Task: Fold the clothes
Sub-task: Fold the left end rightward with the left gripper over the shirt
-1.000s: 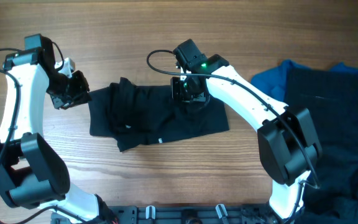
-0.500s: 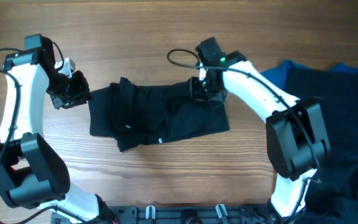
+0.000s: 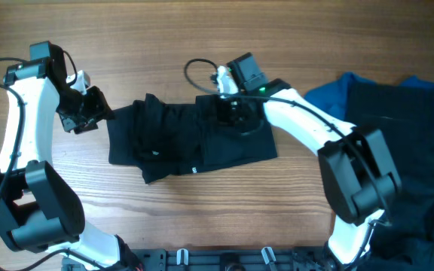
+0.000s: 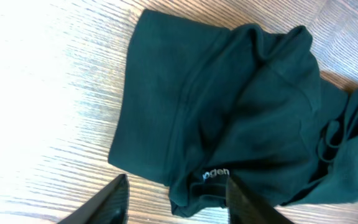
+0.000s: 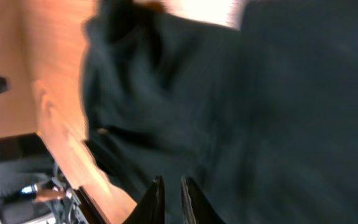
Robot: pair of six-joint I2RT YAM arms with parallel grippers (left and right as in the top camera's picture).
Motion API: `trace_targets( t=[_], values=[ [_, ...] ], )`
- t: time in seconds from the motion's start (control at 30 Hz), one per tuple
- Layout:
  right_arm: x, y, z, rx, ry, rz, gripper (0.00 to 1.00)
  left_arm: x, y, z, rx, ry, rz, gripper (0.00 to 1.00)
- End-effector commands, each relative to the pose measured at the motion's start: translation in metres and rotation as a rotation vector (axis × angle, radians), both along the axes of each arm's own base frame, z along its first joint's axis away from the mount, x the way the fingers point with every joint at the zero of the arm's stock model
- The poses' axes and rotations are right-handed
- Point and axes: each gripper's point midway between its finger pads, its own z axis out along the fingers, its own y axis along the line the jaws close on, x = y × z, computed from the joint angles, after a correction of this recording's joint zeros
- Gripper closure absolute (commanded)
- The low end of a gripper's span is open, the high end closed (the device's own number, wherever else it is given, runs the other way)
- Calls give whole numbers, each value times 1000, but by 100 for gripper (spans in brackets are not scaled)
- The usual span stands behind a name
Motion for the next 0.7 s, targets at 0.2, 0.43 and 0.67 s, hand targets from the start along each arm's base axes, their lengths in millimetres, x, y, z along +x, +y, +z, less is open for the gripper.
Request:
trace_targets(
  t=[0.2,0.43,0.67],
  values=[
    [-28,-68,-25,-281,174,-86,85,-13,8,-54,67,14,-6,6],
    [-31,-71,-48,-321,229,-97,85,-26,-47,-92,-210,-120,-219,6],
    [-33,-72,-59,-331,258,-104,85,-36,-82,-97,-404,-225,-374,20]
  ],
)
